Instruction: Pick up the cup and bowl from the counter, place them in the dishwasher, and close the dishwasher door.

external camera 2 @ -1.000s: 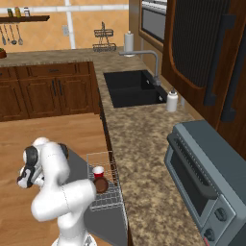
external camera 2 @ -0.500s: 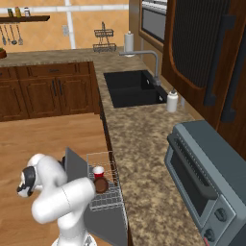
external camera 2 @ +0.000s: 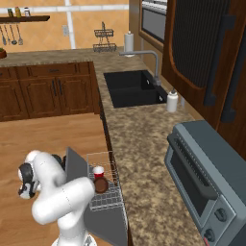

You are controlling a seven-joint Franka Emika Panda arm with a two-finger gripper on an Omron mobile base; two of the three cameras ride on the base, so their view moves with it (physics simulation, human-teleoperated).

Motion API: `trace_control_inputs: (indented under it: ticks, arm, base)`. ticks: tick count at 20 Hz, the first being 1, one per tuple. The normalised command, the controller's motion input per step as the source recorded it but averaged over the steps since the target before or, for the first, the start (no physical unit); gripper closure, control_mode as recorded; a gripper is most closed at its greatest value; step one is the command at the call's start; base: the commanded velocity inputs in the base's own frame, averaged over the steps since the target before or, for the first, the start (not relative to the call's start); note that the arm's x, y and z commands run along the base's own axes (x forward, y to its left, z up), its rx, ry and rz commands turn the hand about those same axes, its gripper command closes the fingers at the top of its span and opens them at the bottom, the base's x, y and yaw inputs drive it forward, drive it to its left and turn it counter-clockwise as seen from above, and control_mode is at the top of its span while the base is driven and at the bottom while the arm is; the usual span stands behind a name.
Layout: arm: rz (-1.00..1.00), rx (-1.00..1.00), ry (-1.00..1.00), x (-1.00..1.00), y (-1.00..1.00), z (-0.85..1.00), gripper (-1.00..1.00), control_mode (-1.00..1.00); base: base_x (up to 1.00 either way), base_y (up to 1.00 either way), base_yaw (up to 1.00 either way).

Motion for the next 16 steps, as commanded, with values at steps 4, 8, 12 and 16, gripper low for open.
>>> trace_control_inputs:
  ticks: [4,8,12,16]
  arm:
    - [0.08,-0.07,0.09,-0.03,-1.0,0.33,-1.0,-1.0]
    - [0.17,-0.06,0.0,-0.16,-1.0,0.14,-1.0,-1.0]
    - [0.19,-0.03,0.0,-0.03,-1.0,0.0,-1.0,-1.0]
    - [0.18,-0.01,0.0,0.0,-1.0,0.0,-1.0,-1.0]
  base:
    - [0.0,0.0,0.0]
    - [0.0,0.0,0.0]
    - [0.0,0.0,0.0]
    - [0.0,0.0,0.0]
